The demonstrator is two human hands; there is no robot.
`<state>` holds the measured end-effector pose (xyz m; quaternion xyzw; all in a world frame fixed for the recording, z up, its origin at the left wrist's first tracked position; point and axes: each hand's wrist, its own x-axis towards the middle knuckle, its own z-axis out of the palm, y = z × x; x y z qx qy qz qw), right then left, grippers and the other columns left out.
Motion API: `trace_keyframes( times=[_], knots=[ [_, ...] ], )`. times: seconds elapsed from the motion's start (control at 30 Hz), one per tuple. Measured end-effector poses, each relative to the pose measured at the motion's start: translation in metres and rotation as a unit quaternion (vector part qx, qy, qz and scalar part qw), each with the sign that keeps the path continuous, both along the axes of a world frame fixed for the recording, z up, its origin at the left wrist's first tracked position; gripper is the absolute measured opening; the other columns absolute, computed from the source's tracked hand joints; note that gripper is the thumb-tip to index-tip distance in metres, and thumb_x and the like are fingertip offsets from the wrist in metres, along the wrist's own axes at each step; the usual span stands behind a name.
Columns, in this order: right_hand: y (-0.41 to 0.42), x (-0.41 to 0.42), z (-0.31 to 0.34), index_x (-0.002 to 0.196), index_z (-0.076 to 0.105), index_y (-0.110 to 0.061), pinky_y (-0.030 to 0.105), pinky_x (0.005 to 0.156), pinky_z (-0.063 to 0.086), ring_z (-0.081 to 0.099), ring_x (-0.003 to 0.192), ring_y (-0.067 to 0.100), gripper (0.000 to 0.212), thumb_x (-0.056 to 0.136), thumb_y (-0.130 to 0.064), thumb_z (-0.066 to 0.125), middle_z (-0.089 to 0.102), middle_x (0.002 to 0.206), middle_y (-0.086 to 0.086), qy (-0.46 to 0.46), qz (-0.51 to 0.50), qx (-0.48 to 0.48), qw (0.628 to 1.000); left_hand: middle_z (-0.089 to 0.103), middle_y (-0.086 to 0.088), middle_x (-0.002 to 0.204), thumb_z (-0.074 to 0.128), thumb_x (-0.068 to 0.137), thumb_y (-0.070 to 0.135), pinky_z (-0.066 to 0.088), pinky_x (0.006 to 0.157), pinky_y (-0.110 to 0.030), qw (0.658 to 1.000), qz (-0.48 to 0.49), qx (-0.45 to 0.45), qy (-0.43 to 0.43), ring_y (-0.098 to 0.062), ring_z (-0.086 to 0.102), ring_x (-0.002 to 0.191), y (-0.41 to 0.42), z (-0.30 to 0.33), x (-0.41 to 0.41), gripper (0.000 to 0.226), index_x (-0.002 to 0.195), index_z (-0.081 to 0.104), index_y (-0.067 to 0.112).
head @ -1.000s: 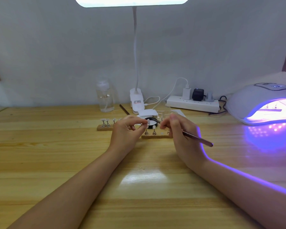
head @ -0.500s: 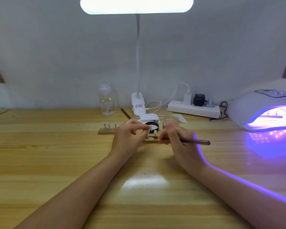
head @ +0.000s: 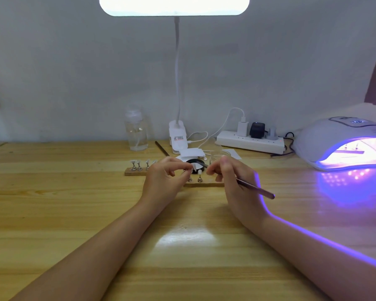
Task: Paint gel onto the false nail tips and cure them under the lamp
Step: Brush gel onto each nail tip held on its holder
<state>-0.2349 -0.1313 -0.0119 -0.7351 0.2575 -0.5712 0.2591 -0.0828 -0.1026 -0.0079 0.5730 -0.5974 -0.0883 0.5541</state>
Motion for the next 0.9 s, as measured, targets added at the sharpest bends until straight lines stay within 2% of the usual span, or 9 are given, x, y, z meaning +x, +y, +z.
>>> trace_keyframes(
  times=[0.1,0.2,0.27,0.37,0.53,0.67,0.73,0.8,0.9],
  knots=[
    [-0.0011,0.0000,-0.0015,0.070,0.061,-0.027,0.018,0.063,0.048,0.059,0.068,0.003,0.035,0.092,-0.042,0.039,0.064,0.073,-0.010,0.016,0.013,0.017,1.000,0.059,0.014,0.076,0.071,0.075,0.006,0.036,0.060,-0.010,1.000,-0.007,-0.001,0.006,0.005,0.047,0.062,0.0003,0.0006,-0.0004,0.023,0.086,0.068,0.026],
    [-0.0005,0.0013,-0.0048,0.060,0.064,-0.020,0.020,0.059,0.051,0.063,0.058,0.008,0.046,0.094,-0.043,0.042,0.065,0.060,-0.006,-0.044,0.051,0.097,0.993,0.060,0.012,0.077,0.072,0.075,0.007,0.036,0.061,-0.010,1.000,-0.007,-0.001,0.016,0.004,0.046,0.063,-0.0004,0.0001,0.0006,0.022,0.085,0.069,0.027],
    [-0.0002,0.0008,-0.0047,0.062,0.063,-0.022,0.017,0.060,0.049,0.061,0.060,0.006,0.040,0.092,-0.038,0.042,0.065,0.062,-0.006,-0.053,0.043,0.064,0.996,0.061,0.012,0.077,0.072,0.075,0.007,0.037,0.061,-0.010,1.000,-0.011,-0.005,0.019,0.006,0.047,0.064,-0.0007,-0.0002,0.0007,0.023,0.085,0.068,0.027],
    [-0.0009,0.0006,-0.0007,0.069,0.059,-0.028,0.015,0.062,0.045,0.057,0.069,0.003,0.033,0.089,-0.038,0.035,0.062,0.072,-0.009,-0.002,0.010,0.002,1.000,0.060,0.013,0.075,0.072,0.074,0.005,0.037,0.060,-0.009,1.000,-0.017,-0.012,0.020,0.010,0.050,0.065,-0.0016,-0.0002,0.0001,0.026,0.085,0.067,0.028],
    [-0.0008,0.0018,-0.0041,0.057,0.062,-0.022,0.025,0.064,0.052,0.062,0.059,0.008,0.044,0.091,-0.038,0.040,0.065,0.060,-0.008,-0.041,0.040,0.100,0.993,0.061,0.016,0.074,0.073,0.073,0.007,0.036,0.062,-0.010,0.999,-0.022,-0.013,0.020,0.009,0.049,0.066,-0.0025,-0.0022,0.0022,0.027,0.078,0.067,0.033],
    [0.0005,0.0009,-0.0004,0.068,0.061,-0.024,0.020,0.063,0.047,0.059,0.068,0.005,0.037,0.089,-0.041,0.035,0.063,0.072,-0.008,-0.001,0.006,0.000,1.000,0.062,0.015,0.073,0.073,0.073,0.007,0.037,0.060,-0.010,0.999,-0.025,-0.017,0.019,0.010,0.051,0.068,-0.0025,-0.0021,0.0011,0.028,0.080,0.067,0.033],
    [-0.0012,0.0010,-0.0012,0.068,0.060,-0.022,0.025,0.066,0.049,0.059,0.069,0.005,0.038,0.088,-0.043,0.036,0.063,0.073,-0.008,0.015,0.011,0.009,1.000,0.062,0.014,0.074,0.073,0.073,0.006,0.037,0.061,-0.009,0.999,-0.030,-0.015,0.023,0.010,0.052,0.069,-0.0028,-0.0026,0.0016,0.025,0.084,0.069,0.028],
    [-0.0001,0.0025,-0.0024,0.061,0.062,-0.018,0.031,0.067,0.052,0.061,0.063,0.007,0.042,0.089,-0.042,0.041,0.064,0.065,-0.006,-0.007,0.029,0.066,0.997,0.062,0.013,0.074,0.073,0.074,0.006,0.037,0.062,-0.009,0.999,-0.032,-0.010,0.022,0.010,0.052,0.069,-0.0028,-0.0029,0.0023,0.024,0.087,0.069,0.026],
    [0.0001,0.0013,-0.0033,0.061,0.062,-0.019,0.023,0.064,0.052,0.060,0.062,0.005,0.041,0.090,-0.040,0.040,0.064,0.065,-0.007,-0.031,0.033,0.057,0.997,0.062,0.012,0.075,0.073,0.074,0.006,0.037,0.062,-0.009,0.999,-0.030,-0.009,0.022,0.010,0.052,0.069,-0.0028,-0.0029,0.0024,0.024,0.086,0.069,0.027]
  ],
)
